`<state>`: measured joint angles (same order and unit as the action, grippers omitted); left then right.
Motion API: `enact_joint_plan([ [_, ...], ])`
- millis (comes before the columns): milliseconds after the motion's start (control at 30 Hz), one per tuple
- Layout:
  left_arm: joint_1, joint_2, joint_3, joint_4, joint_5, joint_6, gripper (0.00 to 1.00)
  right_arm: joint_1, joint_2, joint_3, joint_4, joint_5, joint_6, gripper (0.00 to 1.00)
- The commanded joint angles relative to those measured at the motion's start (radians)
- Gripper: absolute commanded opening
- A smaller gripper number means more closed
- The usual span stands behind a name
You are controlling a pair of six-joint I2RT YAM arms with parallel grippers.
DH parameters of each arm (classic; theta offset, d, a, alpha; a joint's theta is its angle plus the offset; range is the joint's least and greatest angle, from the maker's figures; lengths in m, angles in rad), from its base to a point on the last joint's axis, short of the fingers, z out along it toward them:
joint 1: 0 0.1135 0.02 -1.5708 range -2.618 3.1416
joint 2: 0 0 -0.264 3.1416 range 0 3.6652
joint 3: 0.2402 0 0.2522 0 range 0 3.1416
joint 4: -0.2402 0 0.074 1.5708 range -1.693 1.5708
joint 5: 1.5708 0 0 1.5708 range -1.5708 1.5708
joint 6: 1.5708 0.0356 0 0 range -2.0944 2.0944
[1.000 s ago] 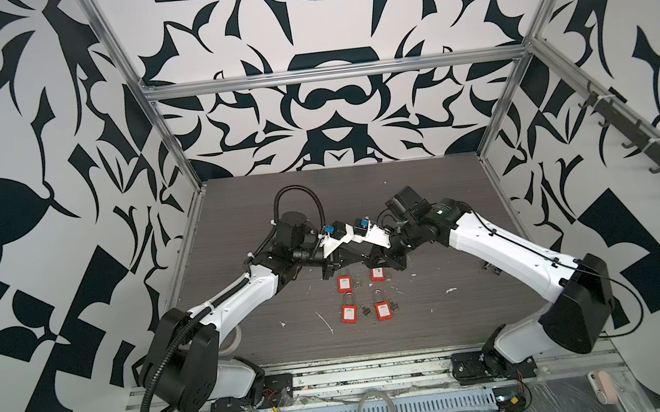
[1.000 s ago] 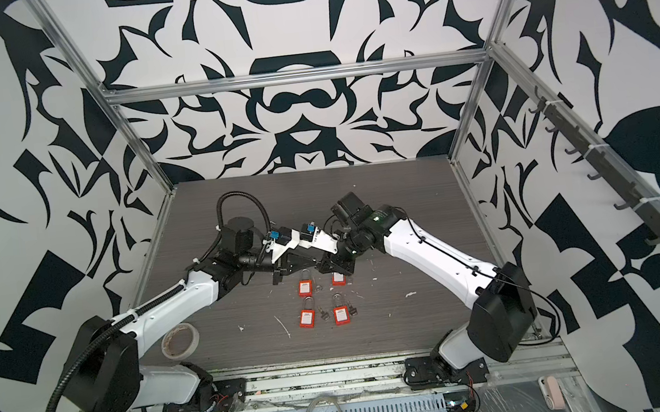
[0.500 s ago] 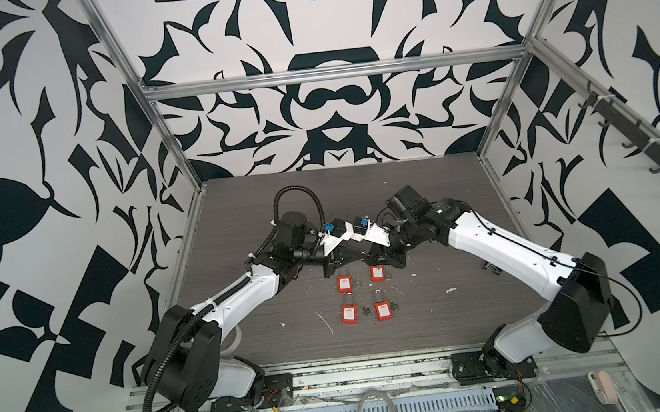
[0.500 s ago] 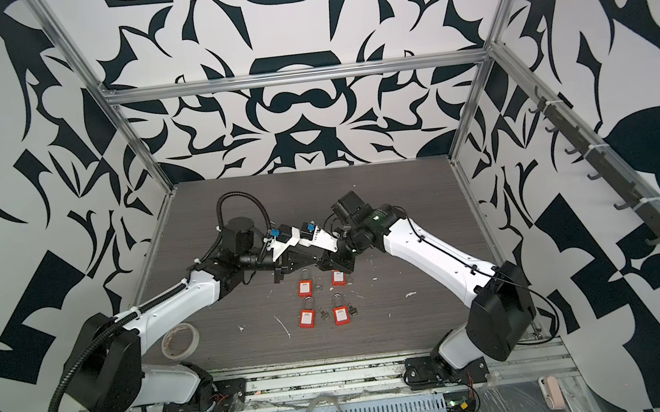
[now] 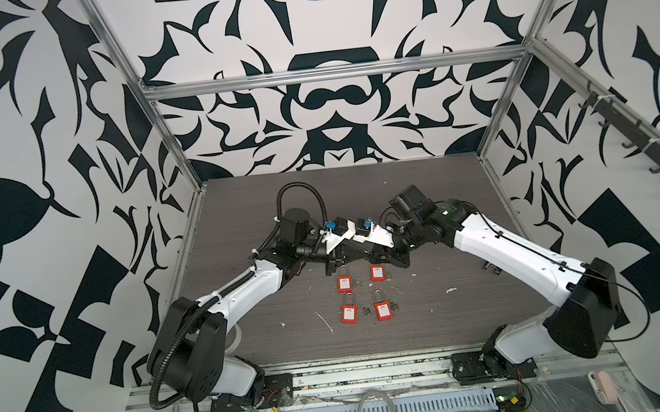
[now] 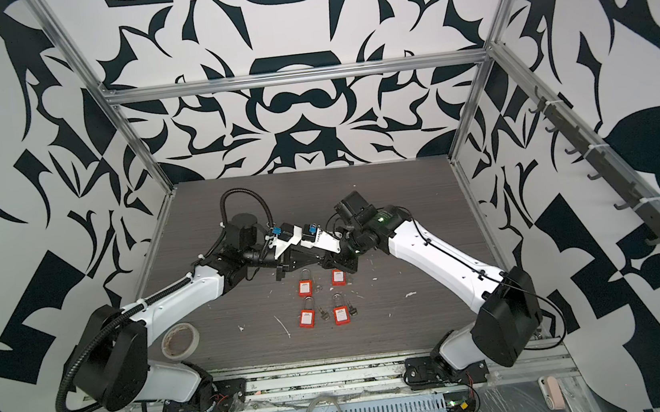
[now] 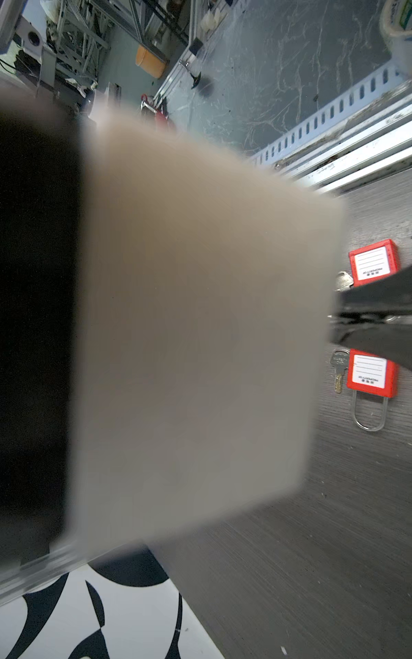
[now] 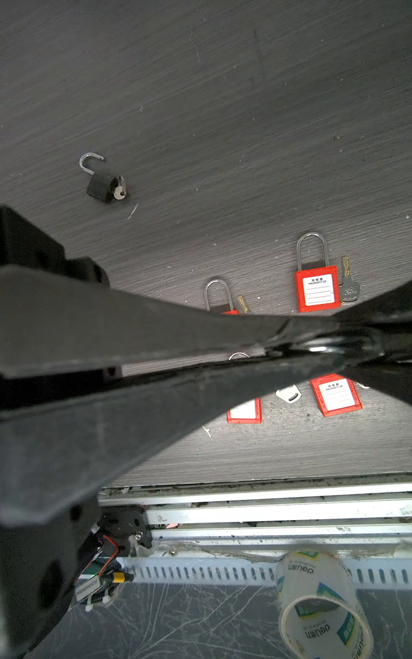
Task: Lock with the key
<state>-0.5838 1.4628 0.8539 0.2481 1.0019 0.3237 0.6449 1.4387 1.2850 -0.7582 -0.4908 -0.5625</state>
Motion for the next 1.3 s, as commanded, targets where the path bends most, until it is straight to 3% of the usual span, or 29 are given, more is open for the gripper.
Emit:
enact_joint_plan([
  [0, -0.099, 0.051, -0.01, -0.12, 0.117, -0.012, 0.0, 0.022, -0.039, 0.083, 0.555, -0.133, -0.007, 0.0],
  [233, -0.096, -0.034, -0.016, -0.145, 0.071, 0.038, 0.0, 0.006, -0.019, 0.1, 0.447, -0.229, 0.032, 0.0],
  [400, -0.074, -0.062, 0.055, -0.269, 0.081, 0.103, 0.0, 0.006, -0.039, 0.076, 0.351, -0.218, 0.022, 0.0],
  [567, -0.006, -0.073, 0.058, -0.219, 0.121, 0.053, 0.0, 0.006, -0.07, 0.052, 0.302, -0.178, 0.035, 0.0],
  [700, 0.058, -0.08, 0.091, -0.213, 0.148, 0.035, 0.0, 0.0, -0.108, 0.011, 0.258, -0.11, 0.044, 0.28],
  [867, 0.1, -0.077, 0.136, -0.25, 0.156, 0.051, 0.0, -0.007, -0.186, -0.075, 0.193, -0.034, 0.053, 0.42],
  [1033, 0.101, -0.075, 0.155, -0.287, 0.144, 0.077, 0.0, -0.013, -0.277, -0.139, 0.172, 0.003, 0.073, 0.41],
  [1267, 0.095, -0.079, 0.154, -0.289, 0.152, 0.074, 0.0, -0.014, -0.269, -0.136, 0.183, -0.025, 0.079, 0.29],
])
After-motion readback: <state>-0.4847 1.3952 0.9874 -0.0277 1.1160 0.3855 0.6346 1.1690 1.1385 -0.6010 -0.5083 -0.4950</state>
